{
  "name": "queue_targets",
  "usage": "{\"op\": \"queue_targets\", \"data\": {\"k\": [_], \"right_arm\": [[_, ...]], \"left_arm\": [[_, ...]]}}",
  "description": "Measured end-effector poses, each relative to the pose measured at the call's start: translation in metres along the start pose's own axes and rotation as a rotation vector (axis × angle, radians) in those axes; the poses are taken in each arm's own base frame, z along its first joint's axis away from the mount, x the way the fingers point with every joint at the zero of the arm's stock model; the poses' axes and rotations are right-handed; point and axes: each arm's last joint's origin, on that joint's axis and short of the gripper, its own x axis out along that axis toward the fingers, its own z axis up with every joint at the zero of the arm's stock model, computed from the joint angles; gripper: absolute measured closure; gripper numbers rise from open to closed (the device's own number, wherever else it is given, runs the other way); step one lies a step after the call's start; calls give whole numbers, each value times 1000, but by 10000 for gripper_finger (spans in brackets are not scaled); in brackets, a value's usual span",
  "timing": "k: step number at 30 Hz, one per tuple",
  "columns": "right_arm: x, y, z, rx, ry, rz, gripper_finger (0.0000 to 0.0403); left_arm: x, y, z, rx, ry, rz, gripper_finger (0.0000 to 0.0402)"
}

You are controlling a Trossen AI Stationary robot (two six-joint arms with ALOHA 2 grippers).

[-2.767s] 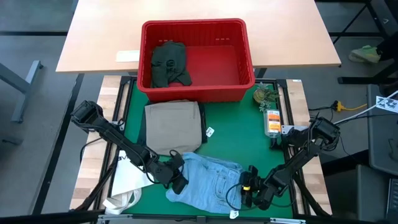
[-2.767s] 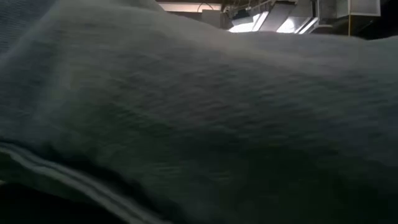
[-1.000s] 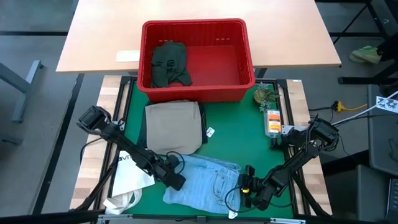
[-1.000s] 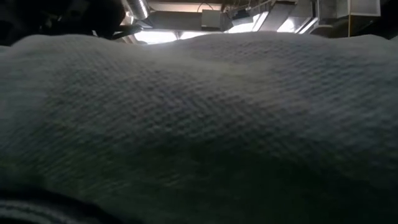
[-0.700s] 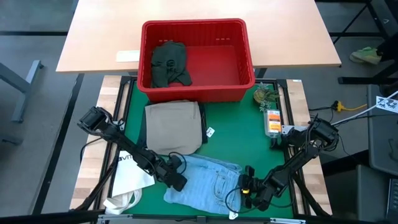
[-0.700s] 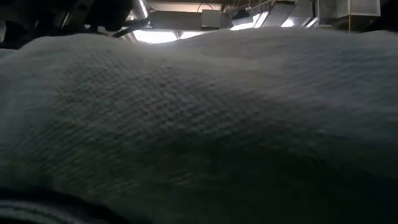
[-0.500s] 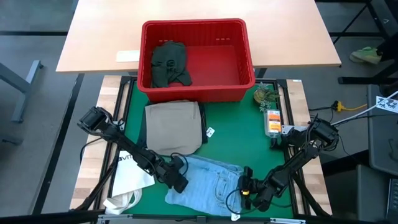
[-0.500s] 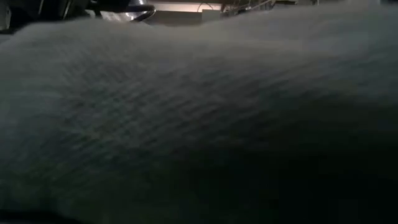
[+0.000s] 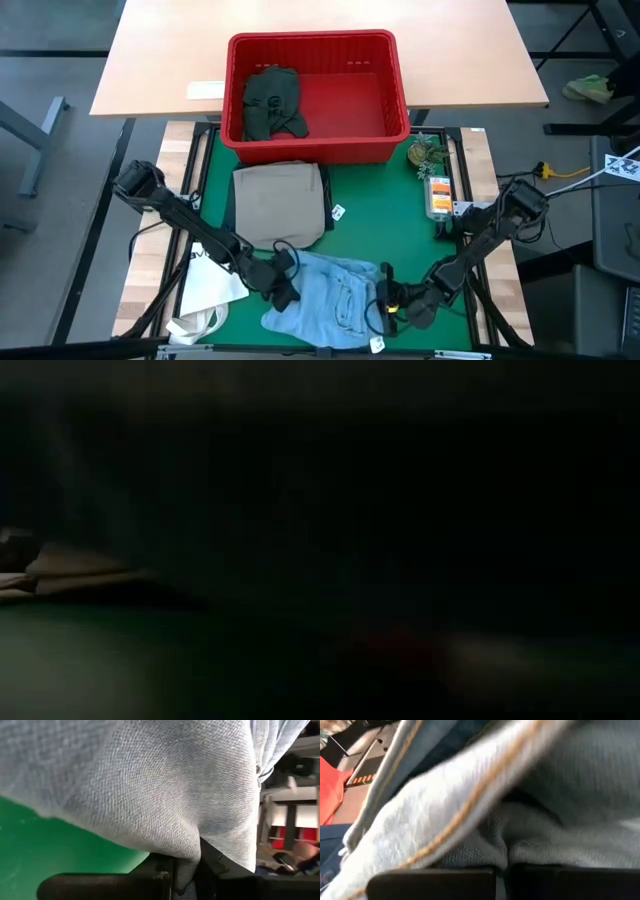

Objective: Fold Laundry from Bin
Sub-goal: Stack the folded light blue pants on top of the folded brown shorts

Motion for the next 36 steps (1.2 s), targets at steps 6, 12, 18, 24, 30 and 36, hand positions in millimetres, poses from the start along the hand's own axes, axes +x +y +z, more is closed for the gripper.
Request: {"op": "queue_targets", "data": {"k": [6, 12, 18, 24, 30, 36], "right_arm": [[5, -9, 39, -71, -44, 28, 398], [18, -19, 83, -158, -90, 64, 399], [31, -43, 136, -226, -162, 97, 397], [38, -81, 183, -247, -224, 117, 399], [41, -120, 209, -266, -269, 61, 399], [55, -157, 223, -255, -273, 8, 395]], "left_arm": [[-30, -14, 7, 70, -46, -57, 372], [-61, -19, 15, 92, -85, -46, 372], [-98, -16, 22, 94, -136, 13, 372], [-138, -6, 33, 85, -241, 84, 372], [-174, 6, 50, 96, -361, 142, 372], [-189, 22, 61, 77, -408, 241, 372]]}}
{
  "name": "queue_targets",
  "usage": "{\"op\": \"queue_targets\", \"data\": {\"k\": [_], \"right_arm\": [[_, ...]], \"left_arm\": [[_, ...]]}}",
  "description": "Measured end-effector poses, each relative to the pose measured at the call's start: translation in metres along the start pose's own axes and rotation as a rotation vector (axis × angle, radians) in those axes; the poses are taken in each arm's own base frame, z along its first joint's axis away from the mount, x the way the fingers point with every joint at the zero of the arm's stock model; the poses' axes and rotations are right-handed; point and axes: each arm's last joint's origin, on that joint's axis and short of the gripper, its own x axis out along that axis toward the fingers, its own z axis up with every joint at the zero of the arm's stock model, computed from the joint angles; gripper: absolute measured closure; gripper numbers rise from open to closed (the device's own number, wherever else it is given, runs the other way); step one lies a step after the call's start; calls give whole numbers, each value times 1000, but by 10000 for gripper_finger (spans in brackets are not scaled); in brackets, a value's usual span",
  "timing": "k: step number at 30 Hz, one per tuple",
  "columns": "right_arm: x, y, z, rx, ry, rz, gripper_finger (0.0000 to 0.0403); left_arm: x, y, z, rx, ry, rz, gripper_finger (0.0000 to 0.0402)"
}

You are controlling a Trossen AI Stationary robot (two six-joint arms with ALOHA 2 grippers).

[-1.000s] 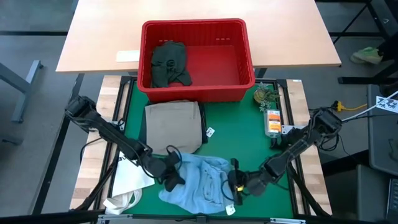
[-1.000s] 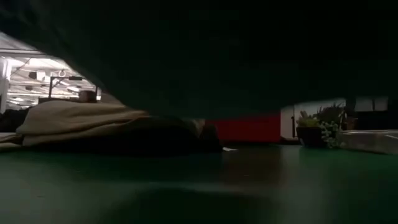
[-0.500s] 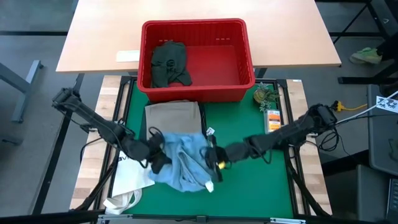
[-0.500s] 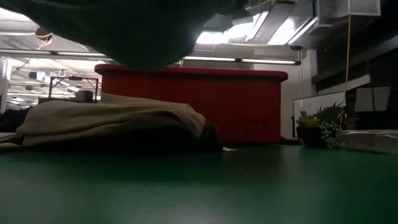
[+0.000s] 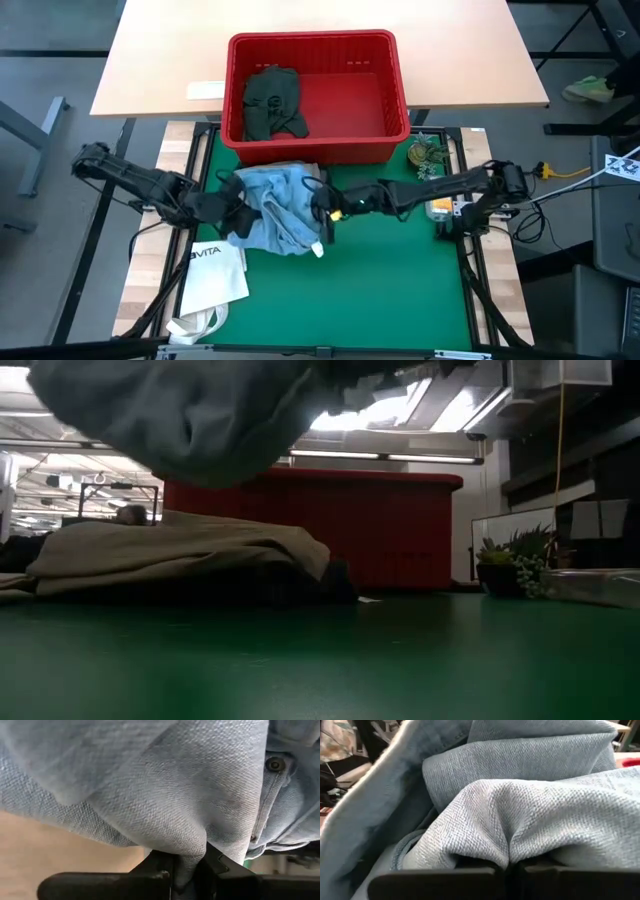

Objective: Fold Laundry from Bin
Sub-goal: Stack the folded light blue pants on top of the folded brown shorts

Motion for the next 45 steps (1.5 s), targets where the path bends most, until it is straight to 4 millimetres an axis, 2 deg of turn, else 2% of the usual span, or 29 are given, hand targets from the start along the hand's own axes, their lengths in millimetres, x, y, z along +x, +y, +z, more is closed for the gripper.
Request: {"op": "queue_targets", "data": {"k": [12, 16, 24, 30, 39, 45], "right_arm": [[38, -49, -26, -32, 84, -125, 394], [40, -48, -34, 17, 141, -125, 398], [40, -42, -35, -12, 155, -113, 391], [40, -43, -38, -14, 184, -141, 390], [39, -46, -40, -11, 203, -144, 389], [39, -52, -41, -4, 211, -143, 388]], "left_arm": [[2, 39, 8, 43, 41, 355, 372], [7, 40, 9, 24, 72, 377, 372], [15, 40, 8, 13, 135, 391, 370], [16, 41, 7, 19, 139, 405, 318], [11, 49, 5, 62, 158, 505, 278], [9, 52, 4, 76, 172, 537, 238]]}}
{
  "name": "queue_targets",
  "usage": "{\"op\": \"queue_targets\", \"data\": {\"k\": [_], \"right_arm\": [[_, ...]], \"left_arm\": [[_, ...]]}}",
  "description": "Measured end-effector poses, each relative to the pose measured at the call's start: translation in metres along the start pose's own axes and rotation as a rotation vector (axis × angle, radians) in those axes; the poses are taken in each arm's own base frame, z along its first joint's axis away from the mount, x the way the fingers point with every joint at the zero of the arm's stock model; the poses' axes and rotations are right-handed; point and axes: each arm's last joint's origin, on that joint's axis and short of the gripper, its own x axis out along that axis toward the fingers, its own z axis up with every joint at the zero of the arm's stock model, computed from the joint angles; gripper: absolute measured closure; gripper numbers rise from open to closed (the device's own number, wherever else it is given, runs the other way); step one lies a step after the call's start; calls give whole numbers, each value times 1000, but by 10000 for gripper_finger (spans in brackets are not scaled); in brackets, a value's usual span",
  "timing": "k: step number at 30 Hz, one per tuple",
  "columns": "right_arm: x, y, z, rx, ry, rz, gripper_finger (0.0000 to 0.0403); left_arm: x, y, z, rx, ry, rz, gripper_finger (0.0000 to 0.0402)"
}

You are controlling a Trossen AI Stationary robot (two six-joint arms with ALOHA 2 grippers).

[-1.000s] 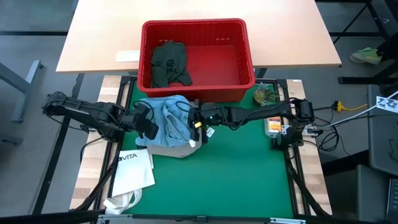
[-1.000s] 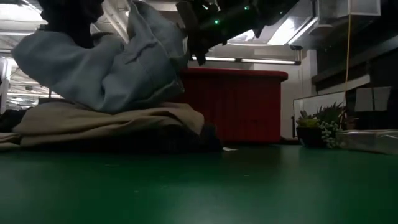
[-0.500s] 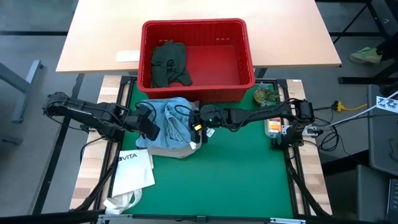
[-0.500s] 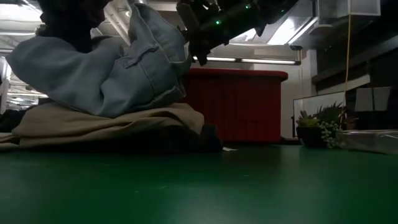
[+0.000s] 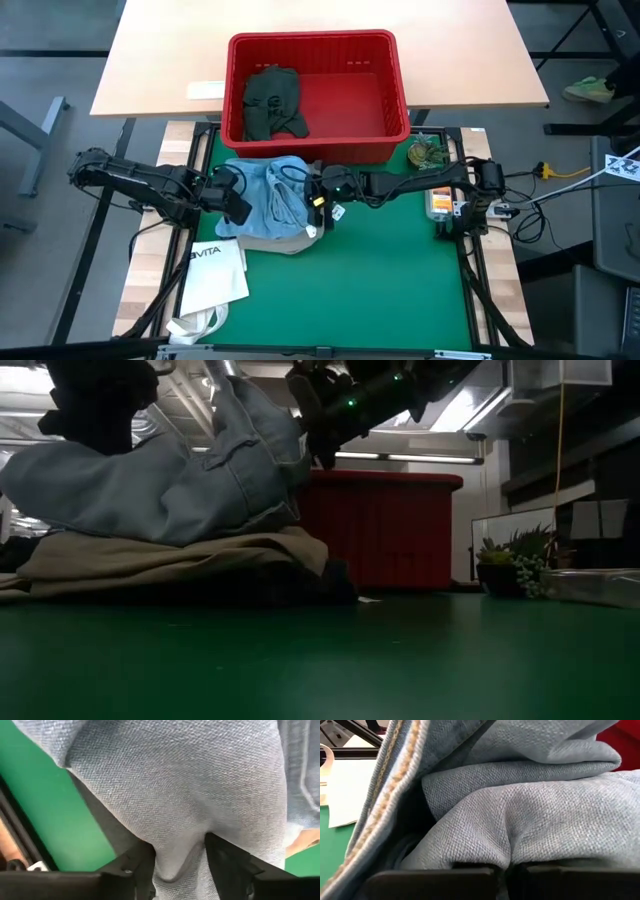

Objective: Fold Laundry from Bin
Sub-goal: Stack the folded light blue pants on top of the folded brown shorts

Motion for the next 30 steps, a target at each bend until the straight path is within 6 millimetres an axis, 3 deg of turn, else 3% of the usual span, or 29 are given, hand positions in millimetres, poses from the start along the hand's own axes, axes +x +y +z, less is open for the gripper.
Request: {"op": "queue_targets", "data": {"k": [8, 16, 23, 30], "right_arm": [[0, -19, -13, 24, 123, 7, 388], [-1, -21, -18, 26, 171, 4, 388], [-1, -21, -19, 25, 180, -16, 388], [-1, -23, -20, 64, 199, -78, 387]], "left_arm": [[0, 1, 0, 6, 3, 12, 198], [0, 3, -2, 15, 48, 18, 184], [-8, 18, -11, 29, 237, 24, 192], [-23, 37, -12, -24, 184, -39, 193]]}}
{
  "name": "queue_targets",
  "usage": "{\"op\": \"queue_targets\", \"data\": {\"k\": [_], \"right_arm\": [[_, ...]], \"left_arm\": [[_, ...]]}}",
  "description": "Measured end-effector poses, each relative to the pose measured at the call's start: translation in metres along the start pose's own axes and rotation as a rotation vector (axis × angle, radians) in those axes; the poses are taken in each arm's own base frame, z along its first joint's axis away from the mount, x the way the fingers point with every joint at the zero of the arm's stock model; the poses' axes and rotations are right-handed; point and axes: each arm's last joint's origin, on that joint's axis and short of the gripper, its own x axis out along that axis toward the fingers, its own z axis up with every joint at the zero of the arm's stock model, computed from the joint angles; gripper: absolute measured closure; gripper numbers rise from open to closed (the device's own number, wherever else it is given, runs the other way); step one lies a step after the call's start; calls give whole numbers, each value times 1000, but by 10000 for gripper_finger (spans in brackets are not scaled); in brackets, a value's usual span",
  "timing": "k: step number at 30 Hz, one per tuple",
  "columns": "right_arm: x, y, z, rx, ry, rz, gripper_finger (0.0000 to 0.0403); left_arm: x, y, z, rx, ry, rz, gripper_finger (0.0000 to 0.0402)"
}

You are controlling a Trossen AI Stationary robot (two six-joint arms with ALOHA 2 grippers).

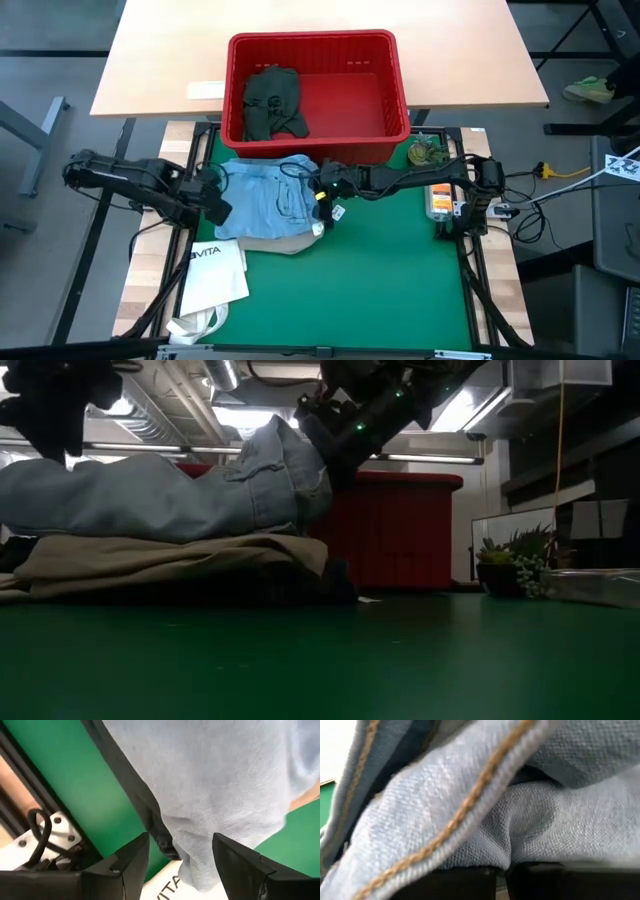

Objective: Fold Laundry from Bin
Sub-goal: Stack the folded light blue pants on top of the folded brown shorts

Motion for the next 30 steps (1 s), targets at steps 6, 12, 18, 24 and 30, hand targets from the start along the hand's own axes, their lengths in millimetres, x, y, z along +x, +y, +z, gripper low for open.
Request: {"op": "queue_targets", "data": {"k": [6, 12, 18, 24, 30], "right_arm": [[0, -2, -6, 61, 61, -58, 340], [-1, -3, -11, 95, 109, -89, 273], [-9, -6, -21, -14, 244, -71, 252], [-42, -14, -17, -113, 337, -199, 255], [-73, -4, -7, -139, 313, -196, 255]], "left_arm": [[-14, 12, 2, -31, -186, -102, 192], [-26, 3, 12, 27, -487, -214, 192], [-23, -10, 15, 77, -543, -193, 192], [-9, -26, 15, 119, -449, -155, 192], [8, -45, 13, 180, -289, -142, 192]]}}
